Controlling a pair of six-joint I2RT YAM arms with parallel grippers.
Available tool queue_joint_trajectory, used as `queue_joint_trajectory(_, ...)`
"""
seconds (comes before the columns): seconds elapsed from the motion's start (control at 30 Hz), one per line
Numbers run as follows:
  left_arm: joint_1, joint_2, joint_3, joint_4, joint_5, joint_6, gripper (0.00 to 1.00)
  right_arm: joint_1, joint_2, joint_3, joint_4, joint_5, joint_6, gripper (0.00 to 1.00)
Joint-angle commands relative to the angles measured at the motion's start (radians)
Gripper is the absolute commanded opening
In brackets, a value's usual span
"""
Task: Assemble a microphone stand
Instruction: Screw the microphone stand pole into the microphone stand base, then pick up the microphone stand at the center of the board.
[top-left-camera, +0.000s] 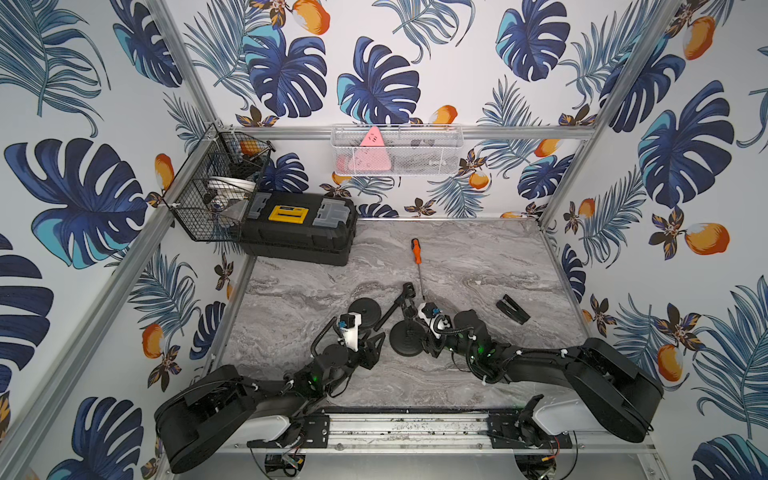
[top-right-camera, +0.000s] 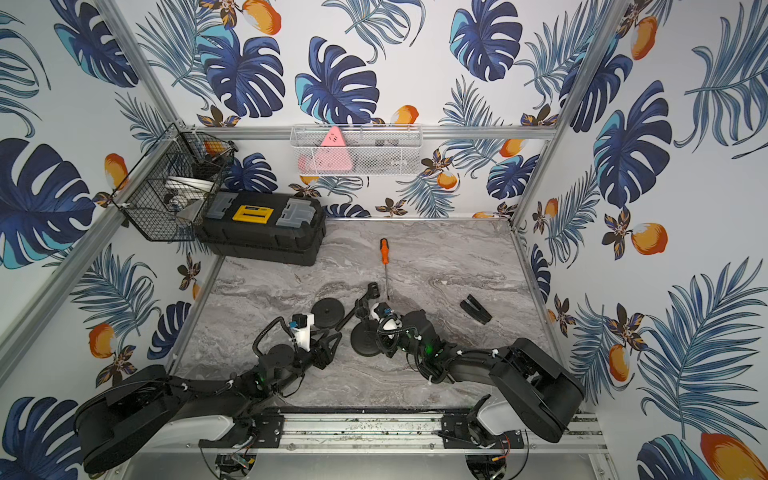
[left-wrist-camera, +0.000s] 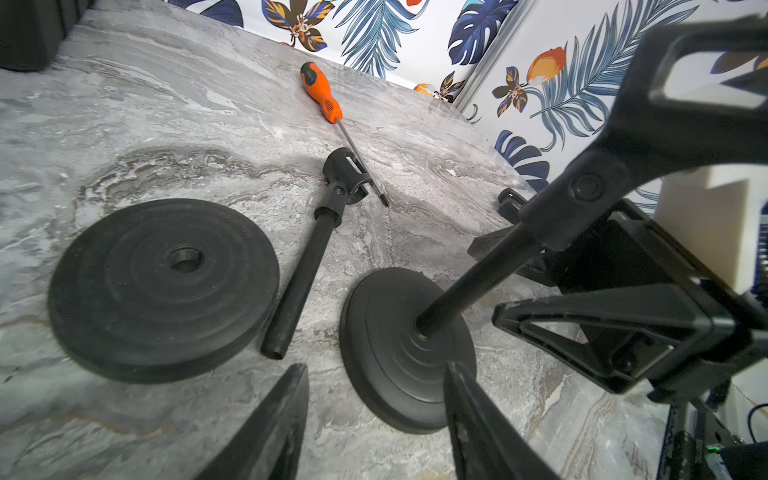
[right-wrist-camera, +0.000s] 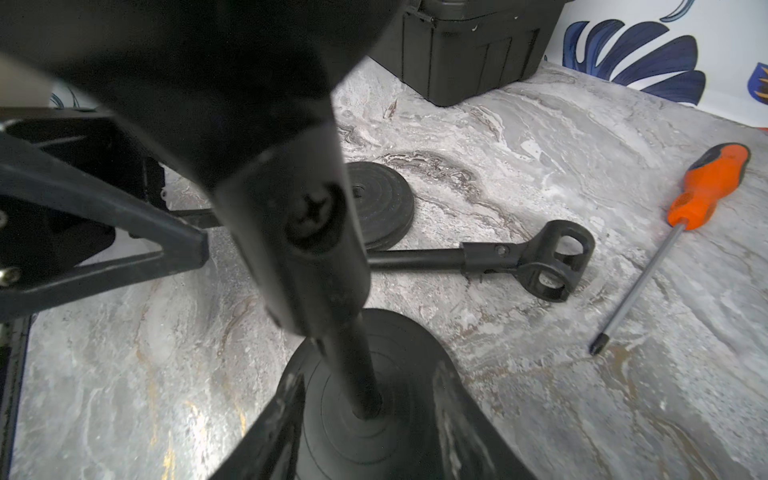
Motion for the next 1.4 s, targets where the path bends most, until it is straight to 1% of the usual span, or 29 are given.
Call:
queue_joint_trajectory(0.0, 0.001, -0.042, 0.01, -0.116, -0.027, -0.009, 0.57, 0.006, 0.035, 0.004, 0.135, 0.012, -0.004, 0.52)
queue_joint_trajectory(0.07, 0.002, -0.067, 0.01, -0.138, -0.026, -0.014, 0.57, 0.007, 0.052, -0.008, 0.193, 0.018, 0.005, 0.51)
queue_joint_trajectory(0.17, 0.001, -0.101, 0.013, -0.178, -0.032, -0.013, 0.57, 0.008, 0.042, -0.044, 0.263, 0.042, 0.018, 0.48)
queue_joint_trajectory(0.3, 0.003, -0.118, 0.013, -0.205, -0.055, -0.011, 0.57, 0.007, -0.016, -0.069, 0.247, 0.041, 0.036, 0.48)
queue_joint_trajectory(0.4, 0.003, -0.093, 0.013, -0.184, -0.052, -0.013, 0.57, 0.007, -0.028, -0.097, 0.289, 0.039, 0.034, 0.49)
queue_joint_trajectory(0.53, 0.005, -0.031, 0.016, -0.131, -0.036, -0.016, 0.57, 0.008, 0.012, -0.131, 0.423, 0.03, 0.023, 0.49)
queue_joint_trajectory(0.7, 0.006, 0.028, 0.027, -0.081, -0.015, -0.014, 0.57, 0.008, 0.054, -0.136, 0.511, -0.008, 0.013, 0.48)
queue_joint_trajectory(0.77, 0.006, 0.044, 0.03, -0.066, -0.013, -0.017, 0.57, 0.007, 0.064, -0.13, 0.519, -0.018, 0.007, 0.47)
queue_joint_trajectory(0.9, 0.006, 0.05, 0.038, -0.076, -0.015, -0.019, 0.57, 0.008, 0.067, -0.103, 0.471, -0.048, -0.001, 0.47)
queue_joint_trajectory(1.03, 0.006, 0.053, 0.041, -0.076, -0.012, -0.022, 0.57, 0.008, 0.083, -0.101, 0.521, -0.066, 0.004, 0.47)
queue_joint_trajectory(1.13, 0.006, 0.058, 0.041, -0.072, -0.009, -0.022, 0.57, 0.007, 0.087, -0.08, 0.505, -0.079, 0.005, 0.46)
queue_joint_trajectory(1.23, 0.006, 0.058, 0.041, -0.073, -0.007, -0.019, 0.57, 0.008, 0.095, -0.072, 0.528, -0.077, 0.008, 0.46)
queue_joint_trajectory(1.27, 0.006, 0.055, 0.041, -0.076, -0.009, -0.018, 0.57, 0.008, 0.094, -0.068, 0.527, -0.077, 0.007, 0.46)
queue_joint_trajectory(1.37, 0.006, 0.038, 0.039, -0.093, -0.013, -0.015, 0.57, 0.009, 0.081, -0.058, 0.501, -0.077, 0.001, 0.32)
